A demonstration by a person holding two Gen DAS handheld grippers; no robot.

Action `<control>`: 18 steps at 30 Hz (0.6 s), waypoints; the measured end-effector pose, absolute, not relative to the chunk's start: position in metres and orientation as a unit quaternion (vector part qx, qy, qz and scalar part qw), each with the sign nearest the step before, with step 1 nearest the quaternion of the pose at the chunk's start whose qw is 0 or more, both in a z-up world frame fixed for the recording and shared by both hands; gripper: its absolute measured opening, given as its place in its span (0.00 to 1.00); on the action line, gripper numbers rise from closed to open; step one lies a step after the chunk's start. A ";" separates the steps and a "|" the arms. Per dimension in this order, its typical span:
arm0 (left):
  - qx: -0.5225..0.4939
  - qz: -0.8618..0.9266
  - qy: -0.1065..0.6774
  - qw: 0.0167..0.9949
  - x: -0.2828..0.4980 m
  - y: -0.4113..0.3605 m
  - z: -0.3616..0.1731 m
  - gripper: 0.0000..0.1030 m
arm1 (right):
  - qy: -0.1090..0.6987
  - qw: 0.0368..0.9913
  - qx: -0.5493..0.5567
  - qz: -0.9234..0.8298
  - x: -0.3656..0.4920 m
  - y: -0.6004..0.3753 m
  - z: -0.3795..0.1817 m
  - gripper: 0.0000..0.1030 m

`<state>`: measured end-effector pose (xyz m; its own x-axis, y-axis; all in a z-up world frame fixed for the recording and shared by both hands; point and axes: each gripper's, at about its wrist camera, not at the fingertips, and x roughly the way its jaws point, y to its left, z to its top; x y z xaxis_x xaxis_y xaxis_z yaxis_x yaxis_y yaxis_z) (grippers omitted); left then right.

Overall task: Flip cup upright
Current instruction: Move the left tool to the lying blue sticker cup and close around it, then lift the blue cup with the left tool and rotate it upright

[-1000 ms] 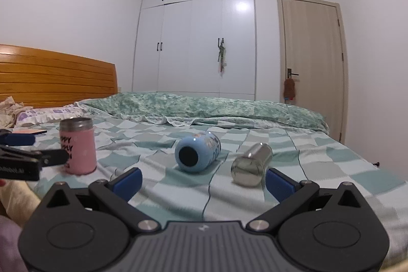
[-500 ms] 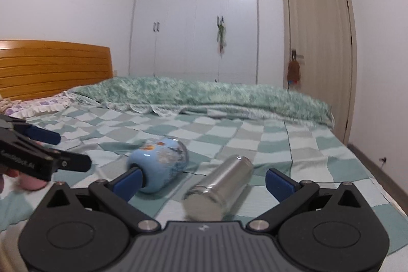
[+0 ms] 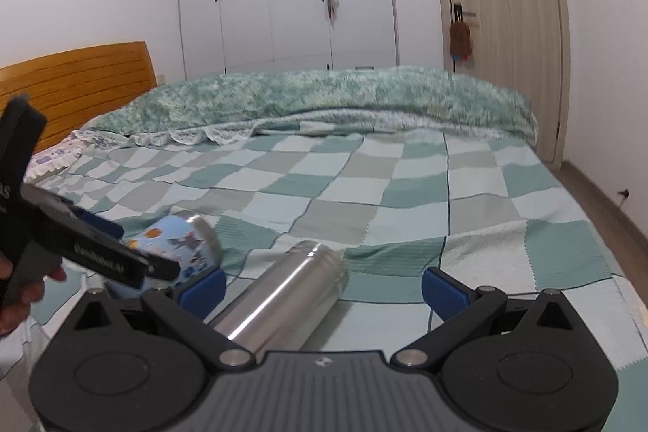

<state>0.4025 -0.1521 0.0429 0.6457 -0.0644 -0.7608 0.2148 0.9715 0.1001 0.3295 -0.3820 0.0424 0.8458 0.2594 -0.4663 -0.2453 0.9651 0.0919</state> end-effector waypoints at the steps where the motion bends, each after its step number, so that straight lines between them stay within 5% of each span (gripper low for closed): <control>1: 0.093 -0.075 0.424 0.898 0.409 -0.154 0.038 0.99 | 0.251 0.959 0.014 0.132 0.338 -0.382 0.040 1.00; 4: 0.084 -0.069 0.458 0.883 0.420 -0.155 0.024 0.84 | 0.273 0.952 0.024 0.138 0.359 -0.383 0.032 1.00; 18: 0.033 -0.061 0.460 0.885 0.389 -0.142 0.032 0.83 | 0.302 0.940 0.062 0.146 0.354 -0.377 0.033 1.00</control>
<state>0.3893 -0.1421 0.0321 0.5687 -0.0773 -0.8189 0.1382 0.9904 0.0025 0.3535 -0.3769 0.0328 0.7754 0.3116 -0.5492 -0.2361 0.9498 0.2054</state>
